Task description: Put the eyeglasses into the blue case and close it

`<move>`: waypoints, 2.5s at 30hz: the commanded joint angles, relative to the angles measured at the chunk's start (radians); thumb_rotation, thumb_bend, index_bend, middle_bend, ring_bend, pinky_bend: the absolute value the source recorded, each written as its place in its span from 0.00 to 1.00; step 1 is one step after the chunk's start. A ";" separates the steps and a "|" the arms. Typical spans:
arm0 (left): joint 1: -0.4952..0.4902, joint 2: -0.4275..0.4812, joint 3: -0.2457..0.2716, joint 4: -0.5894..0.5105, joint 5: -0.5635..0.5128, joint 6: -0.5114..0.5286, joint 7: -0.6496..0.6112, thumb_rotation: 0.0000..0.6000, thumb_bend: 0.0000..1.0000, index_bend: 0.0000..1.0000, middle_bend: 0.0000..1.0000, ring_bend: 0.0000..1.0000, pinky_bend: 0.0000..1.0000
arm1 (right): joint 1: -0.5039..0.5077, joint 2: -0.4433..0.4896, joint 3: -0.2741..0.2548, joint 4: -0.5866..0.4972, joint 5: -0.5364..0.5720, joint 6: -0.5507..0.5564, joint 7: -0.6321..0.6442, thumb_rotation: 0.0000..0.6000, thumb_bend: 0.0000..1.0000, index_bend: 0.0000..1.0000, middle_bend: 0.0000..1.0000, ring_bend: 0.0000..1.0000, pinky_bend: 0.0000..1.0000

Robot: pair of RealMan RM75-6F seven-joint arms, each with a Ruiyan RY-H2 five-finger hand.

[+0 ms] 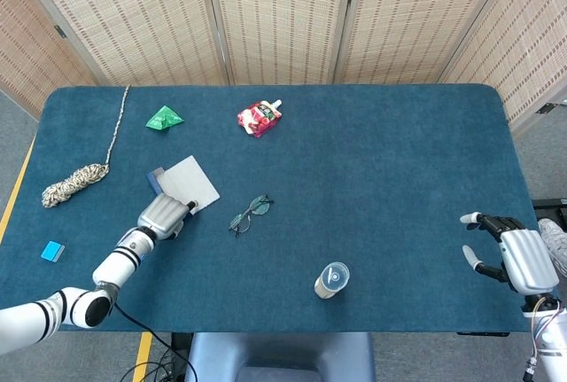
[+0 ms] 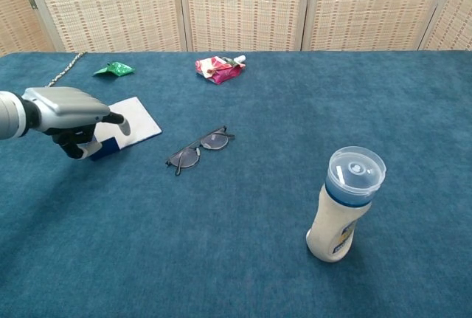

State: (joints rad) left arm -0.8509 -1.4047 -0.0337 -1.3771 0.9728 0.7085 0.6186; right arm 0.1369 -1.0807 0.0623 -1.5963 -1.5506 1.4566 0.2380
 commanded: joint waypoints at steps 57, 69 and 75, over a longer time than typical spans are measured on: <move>-0.168 -0.123 0.015 0.208 -0.736 0.135 0.419 1.00 0.61 0.17 0.96 0.91 0.92 | -0.036 -0.002 -0.006 0.044 0.009 0.031 0.054 1.00 0.35 0.33 0.54 0.53 0.35; -0.177 -0.084 0.012 0.009 -0.583 0.163 0.369 1.00 0.61 0.20 0.96 0.91 0.92 | -0.036 -0.007 -0.004 0.051 0.013 0.026 0.057 1.00 0.35 0.33 0.54 0.53 0.35; -0.114 0.002 0.020 -0.159 -0.391 0.261 0.257 1.00 0.61 0.18 0.96 0.91 0.92 | -0.031 -0.012 -0.003 0.049 0.012 0.018 0.054 1.00 0.35 0.33 0.55 0.53 0.35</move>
State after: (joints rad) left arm -1.0022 -1.4555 -0.0226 -1.4535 0.4935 0.9138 0.9331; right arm 0.1058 -1.0926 0.0594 -1.5472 -1.5385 1.4746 0.2921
